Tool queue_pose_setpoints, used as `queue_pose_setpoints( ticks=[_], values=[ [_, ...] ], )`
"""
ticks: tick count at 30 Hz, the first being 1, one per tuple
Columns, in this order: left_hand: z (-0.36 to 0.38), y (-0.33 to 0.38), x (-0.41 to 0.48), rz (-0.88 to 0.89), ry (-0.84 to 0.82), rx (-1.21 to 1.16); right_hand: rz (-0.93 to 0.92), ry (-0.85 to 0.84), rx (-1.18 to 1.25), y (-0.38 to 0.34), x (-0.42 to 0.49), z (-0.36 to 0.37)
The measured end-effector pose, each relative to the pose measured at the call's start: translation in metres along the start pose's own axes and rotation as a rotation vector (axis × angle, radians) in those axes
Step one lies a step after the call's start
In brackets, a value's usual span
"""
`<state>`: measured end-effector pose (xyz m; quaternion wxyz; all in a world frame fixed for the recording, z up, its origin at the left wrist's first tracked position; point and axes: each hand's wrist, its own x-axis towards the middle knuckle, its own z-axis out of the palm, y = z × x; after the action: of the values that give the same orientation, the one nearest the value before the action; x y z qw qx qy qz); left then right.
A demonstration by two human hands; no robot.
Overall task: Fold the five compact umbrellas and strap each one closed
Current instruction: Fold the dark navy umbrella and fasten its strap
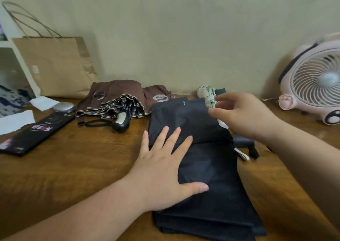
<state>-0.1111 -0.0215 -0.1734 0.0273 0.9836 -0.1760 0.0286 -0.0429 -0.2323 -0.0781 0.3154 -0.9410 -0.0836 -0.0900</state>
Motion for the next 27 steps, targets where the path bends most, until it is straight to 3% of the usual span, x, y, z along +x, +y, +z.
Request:
queue_pose_setpoints(
  ticks=[6, 10, 13, 17, 20, 22, 27],
  values=[
    [-0.002, -0.001, 0.0, 0.025, 0.031, -0.01, 0.191, 0.061, 0.257, -0.007, 0.065, 0.044],
    [-0.001, -0.002, 0.001, 0.029, 0.009, -0.011, 0.289, 0.008, 0.422, -0.015, 0.085, 0.046],
    [-0.003, -0.002, 0.001, 0.039, -0.006, -0.029, 0.298, 0.035, 0.487, -0.014, 0.093, 0.043],
    [-0.005, -0.002, 0.0, 0.035, 0.002, -0.076, 0.332, 0.025, 0.815, -0.02, 0.093, 0.034],
    [-0.007, 0.0, 0.0, 0.038, 0.006, -0.077, 0.256, 0.041, 0.933, -0.027, 0.071, 0.02],
    [-0.009, -0.001, -0.002, 0.061, 0.046, -0.079, 0.182, 0.04, 0.963, -0.031, 0.044, 0.013],
    [-0.017, -0.003, -0.013, 0.047, 0.341, -0.091, 0.142, 0.146, 0.933, -0.023, -0.031, -0.003]
  ],
)
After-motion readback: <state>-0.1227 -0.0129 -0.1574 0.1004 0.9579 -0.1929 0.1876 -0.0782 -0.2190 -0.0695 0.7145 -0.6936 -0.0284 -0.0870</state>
